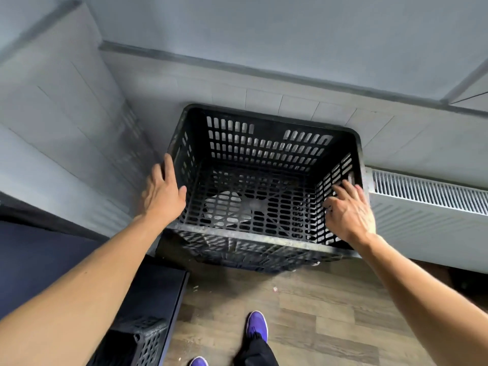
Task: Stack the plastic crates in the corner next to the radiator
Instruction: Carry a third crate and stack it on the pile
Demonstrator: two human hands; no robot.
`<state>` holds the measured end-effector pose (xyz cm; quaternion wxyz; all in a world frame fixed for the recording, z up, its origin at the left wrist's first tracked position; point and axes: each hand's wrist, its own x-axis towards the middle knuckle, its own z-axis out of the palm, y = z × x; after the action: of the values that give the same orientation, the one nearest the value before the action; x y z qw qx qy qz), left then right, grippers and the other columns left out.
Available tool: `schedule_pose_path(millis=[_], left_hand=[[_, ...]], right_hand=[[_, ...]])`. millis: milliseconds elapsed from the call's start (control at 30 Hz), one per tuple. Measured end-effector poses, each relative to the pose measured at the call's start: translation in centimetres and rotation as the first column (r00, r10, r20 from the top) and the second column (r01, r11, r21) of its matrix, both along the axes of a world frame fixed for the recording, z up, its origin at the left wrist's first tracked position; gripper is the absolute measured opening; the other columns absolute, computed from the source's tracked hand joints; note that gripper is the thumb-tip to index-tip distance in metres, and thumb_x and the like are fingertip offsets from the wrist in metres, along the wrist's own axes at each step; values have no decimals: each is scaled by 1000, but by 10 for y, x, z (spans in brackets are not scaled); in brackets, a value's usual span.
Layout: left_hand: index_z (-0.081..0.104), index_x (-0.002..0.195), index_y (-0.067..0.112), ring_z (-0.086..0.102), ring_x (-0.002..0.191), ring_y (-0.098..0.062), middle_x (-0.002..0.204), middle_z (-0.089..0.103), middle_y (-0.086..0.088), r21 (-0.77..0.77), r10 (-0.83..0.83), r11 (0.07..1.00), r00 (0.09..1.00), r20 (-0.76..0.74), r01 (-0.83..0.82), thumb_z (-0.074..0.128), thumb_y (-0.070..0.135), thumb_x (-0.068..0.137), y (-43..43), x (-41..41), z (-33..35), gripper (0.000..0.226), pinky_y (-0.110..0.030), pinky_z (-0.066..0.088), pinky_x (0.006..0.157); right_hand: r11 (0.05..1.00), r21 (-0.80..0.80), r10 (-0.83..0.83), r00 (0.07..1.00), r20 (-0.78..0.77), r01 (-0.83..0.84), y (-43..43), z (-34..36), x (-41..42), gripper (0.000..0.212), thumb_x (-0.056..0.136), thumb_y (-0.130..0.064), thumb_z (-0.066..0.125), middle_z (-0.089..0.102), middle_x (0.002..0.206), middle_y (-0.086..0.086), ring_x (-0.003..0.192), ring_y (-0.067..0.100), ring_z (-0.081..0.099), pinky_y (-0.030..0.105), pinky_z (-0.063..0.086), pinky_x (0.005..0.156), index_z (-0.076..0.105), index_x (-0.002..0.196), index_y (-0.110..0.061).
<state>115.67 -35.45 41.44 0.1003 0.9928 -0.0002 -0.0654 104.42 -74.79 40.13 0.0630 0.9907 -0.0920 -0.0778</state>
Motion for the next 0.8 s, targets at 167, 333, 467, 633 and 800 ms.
schedule_pose_path(millis=[167,333,467,633,800], left_hand=[[4,156,15,19,142,-44,160,6,-21,-84,0,996,1000,6,0,39,49,98,5,-40,3,76,-58,30,110],[22,153,28,-17,149,-28,163,-1,-16,-44,-179,982,982,57,181,21,69,93,9,-92,-10,73,-58,-8,116],[17,153,37,-27,146,-24,164,-8,-8,-64,-200,978,978,-54,197,12,74,90,10,-85,-7,73,-58,-17,114],[7,155,37,-28,146,-19,163,-16,-3,-83,-233,971,966,-110,225,16,67,95,21,-94,-3,67,-55,-18,115],[-7,155,35,-29,145,-15,160,-27,2,-159,-252,955,968,19,252,26,51,101,34,-147,-10,66,-49,-12,119]], right_hand=[[936,334,-133,991,31,115,54,10,-27,40,94,-32,34,64,75,0,80,26,63,38,50,76,61,70,-17],[962,269,-71,990,124,35,120,19,-69,55,99,-57,24,65,75,-3,80,27,62,41,42,85,54,66,-23],[964,254,-87,996,29,77,123,16,-62,53,95,-63,19,62,110,-3,108,28,52,48,30,97,64,103,-36],[963,243,-114,993,-39,120,127,9,-65,54,96,-63,16,57,128,0,117,31,49,50,30,100,56,124,-41],[965,250,-106,990,89,81,155,8,-76,61,95,-55,22,52,137,12,126,33,45,48,27,108,48,138,-22]])
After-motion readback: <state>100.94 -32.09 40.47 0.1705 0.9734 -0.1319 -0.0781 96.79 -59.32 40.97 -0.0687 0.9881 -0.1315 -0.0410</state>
